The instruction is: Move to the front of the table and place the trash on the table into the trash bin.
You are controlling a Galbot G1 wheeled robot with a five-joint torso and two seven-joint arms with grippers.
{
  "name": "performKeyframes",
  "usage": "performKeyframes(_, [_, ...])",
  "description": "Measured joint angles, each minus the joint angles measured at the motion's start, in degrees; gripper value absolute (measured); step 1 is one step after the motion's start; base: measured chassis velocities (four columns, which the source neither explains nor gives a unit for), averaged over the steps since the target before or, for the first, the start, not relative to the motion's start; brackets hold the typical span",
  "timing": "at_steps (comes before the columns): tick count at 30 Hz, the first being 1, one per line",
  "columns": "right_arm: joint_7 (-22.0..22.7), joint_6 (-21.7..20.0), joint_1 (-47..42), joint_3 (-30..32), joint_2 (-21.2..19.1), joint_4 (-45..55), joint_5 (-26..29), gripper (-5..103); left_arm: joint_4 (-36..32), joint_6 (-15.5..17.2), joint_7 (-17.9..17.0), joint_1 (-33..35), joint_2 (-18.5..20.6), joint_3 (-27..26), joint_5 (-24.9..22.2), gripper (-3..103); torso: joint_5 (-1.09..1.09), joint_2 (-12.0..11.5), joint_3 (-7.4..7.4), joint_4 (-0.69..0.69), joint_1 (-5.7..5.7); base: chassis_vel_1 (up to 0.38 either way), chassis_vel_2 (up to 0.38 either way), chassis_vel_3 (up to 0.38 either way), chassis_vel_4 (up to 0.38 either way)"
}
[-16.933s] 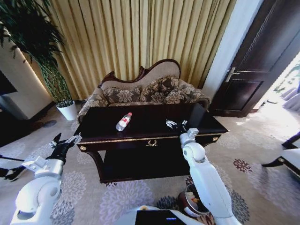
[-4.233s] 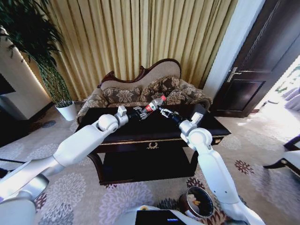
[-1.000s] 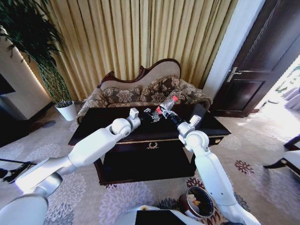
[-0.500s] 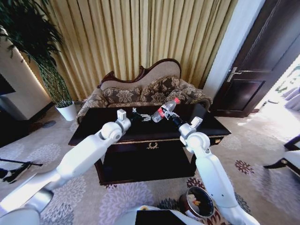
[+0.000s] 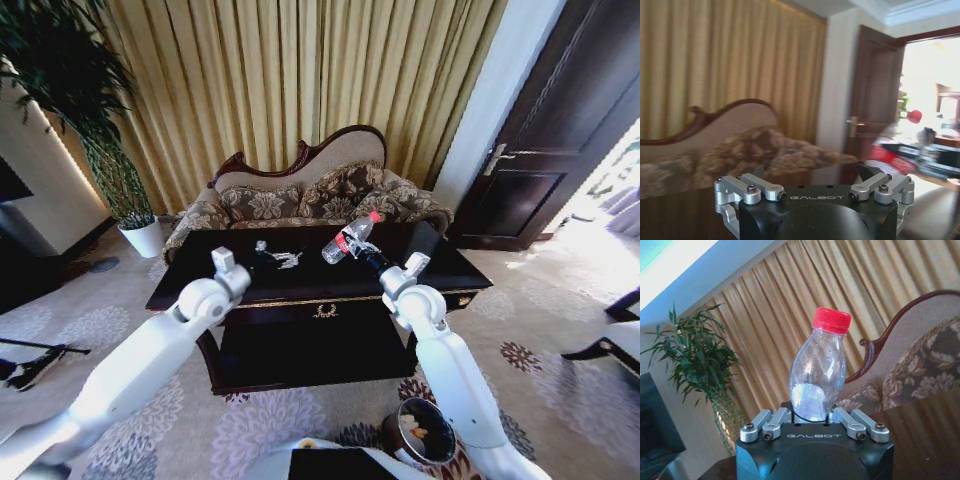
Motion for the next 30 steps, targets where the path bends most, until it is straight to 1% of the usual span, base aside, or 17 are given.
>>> performKeyframes(1, [0.0, 0.0, 0.0, 0.0, 0.0, 0.0, 0.0, 27, 0.0, 0.0, 0.0, 0.0, 0.0, 0.0, 0.0, 100, 0.00, 0.0, 0.00, 0.00, 0.00, 0.000, 0.000, 0.000, 0.000])
performKeyframes(2, [0.3, 0.5, -0.5, 0.2, -0.2, 0.4, -0.4, 27, -0.8, 0.2, -1.9, 1.8, 0.3, -1.9, 0.0, 100, 0.00, 0.0, 0.00, 0.00, 0.00, 0.000, 0.000, 0.000, 0.000])
performKeyframes(3, [0.8, 0.9, -1.1, 0.3, -0.3, 0.9, -0.7, 27, -1.6, 0.4, -5.1, 3.7, 0.4, -4.0, 0.0, 100, -0.01, 0.0, 0.00, -0.01, 0.00, 0.000, 0.000, 0.000, 0.000])
performKeyframes(4, [0.8, 0.9, -1.1, 0.3, -0.3, 0.9, -0.7, 27, -1.6, 0.4, -5.1, 3.7, 0.4, -4.0, 0.0, 100, -0.01, 0.0, 0.00, -0.01, 0.00, 0.000, 0.000, 0.000, 0.000])
performKeyframes(6, [1.7, 1.7, -1.8, 0.6, -0.5, 1.7, -1.6, 27, -2.6, 0.9, -10.5, 7.2, -0.1, -9.0, 0.0, 100, -0.01, 0.0, 0.00, -0.01, 0.00, 0.000, 0.000, 0.000, 0.000])
performKeyframes(7, [1.7, 1.7, -1.8, 0.6, -0.5, 1.7, -1.6, 27, -2.6, 0.9, -10.5, 7.2, -0.1, -9.0, 0.0, 100, -0.01, 0.0, 0.00, -0.01, 0.00, 0.000, 0.000, 0.000, 0.000])
performKeyframes(10, [2.0, 2.6, -2.9, 1.1, -1.1, 2.8, -3.3, 27, -5.2, 2.9, -13.3, 13.4, -0.7, -17.7, 0.2, 100, -0.01, 0.0, 0.01, 0.00, 0.00, 0.000, 0.000, 0.000, 0.000])
performKeyframes(11, [2.0, 2.6, -2.9, 1.1, -1.1, 2.8, -3.3, 27, -5.2, 2.9, -13.3, 13.4, -0.7, -17.7, 0.2, 100, -0.01, 0.0, 0.01, 0.00, 0.00, 0.000, 0.000, 0.000, 0.000])
performKeyframes(13, [2.0, 3.0, -3.3, 1.3, -1.3, 3.1, -4.3, 27, -6.6, 3.7, -14.3, 16.4, -0.8, -21.3, 0.2, 100, 0.00, 0.0, 0.00, 0.01, 0.00, 0.000, 0.000, 0.000, 0.000])
performKeyframes(15, [2.3, 3.6, -3.6, 1.3, -1.4, 3.1, -6.0, 27, -7.6, 4.9, -16.4, 19.4, -1.4, -24.7, 0.1, 100, 0.00, 0.0, 0.00, 0.00, 0.00, 0.000, 0.000, 0.000, 0.000])
performKeyframes(16, [2.3, 3.6, -3.6, 1.3, -1.4, 3.1, -6.0, 27, -7.6, 4.9, -16.4, 19.4, -1.4, -24.7, 0.1, 100, 0.00, 0.0, 0.00, 0.00, 0.00, 0.000, 0.000, 0.000, 0.000])
performKeyframes(17, [2.3, 3.9, -3.7, 1.3, -1.5, 3.1, -7.0, 27, -7.9, 5.8, -17.9, 20.8, -1.9, -26.6, 0.1, 100, -0.01, 0.0, 0.00, -0.01, 0.00, 0.000, 0.000, 0.000, 0.000])
performKeyframes(18, [2.3, 3.9, -3.7, 1.3, -1.5, 3.1, -7.0, 27, -7.9, 5.8, -17.9, 20.8, -1.9, -26.6, 0.1, 100, -0.01, 0.0, 0.00, -0.01, 0.00, 0.000, 0.000, 0.000, 0.000])
performKeyframes(22, [3.2, 4.8, -4.5, 1.3, -1.4, 2.9, -9.1, 27, -7.5, 6.8, -18.9, 25.3, -4.4, -33.4, 1.5, 100, 0.00, 0.0, 0.01, -0.01, 0.00, 0.000, 0.000, 0.000, 0.000])
performKeyframes(23, [3.2, 4.8, -4.5, 1.3, -1.4, 2.9, -9.1, 27, -7.5, 6.8, -18.9, 25.3, -4.4, -33.4, 1.5, 100, 0.00, 0.0, 0.01, -0.01, 0.00, 0.000, 0.000, 0.000, 0.000])
performKeyframes(26, [3.7, 5.3, -5.0, 1.5, -1.2, 2.9, -10.3, 27, -7.4, 6.8, -18.2, 28.0, -5.4, -37.1, 2.3, 100, 0.00, 0.0, 0.01, 0.00, 0.00, 0.000, 0.000, 0.000, 0.000])
performKeyframes(30, [4.0, 5.3, -5.5, 1.6, -1.0, 3.3, -10.5, 27, -8.3, 7.4, -18.1, 30.0, -6.3, -40.0, 2.5, 100, 0.00, 0.0, 0.01, 0.00, 0.00, 0.000, 0.000, 0.000, 0.000])
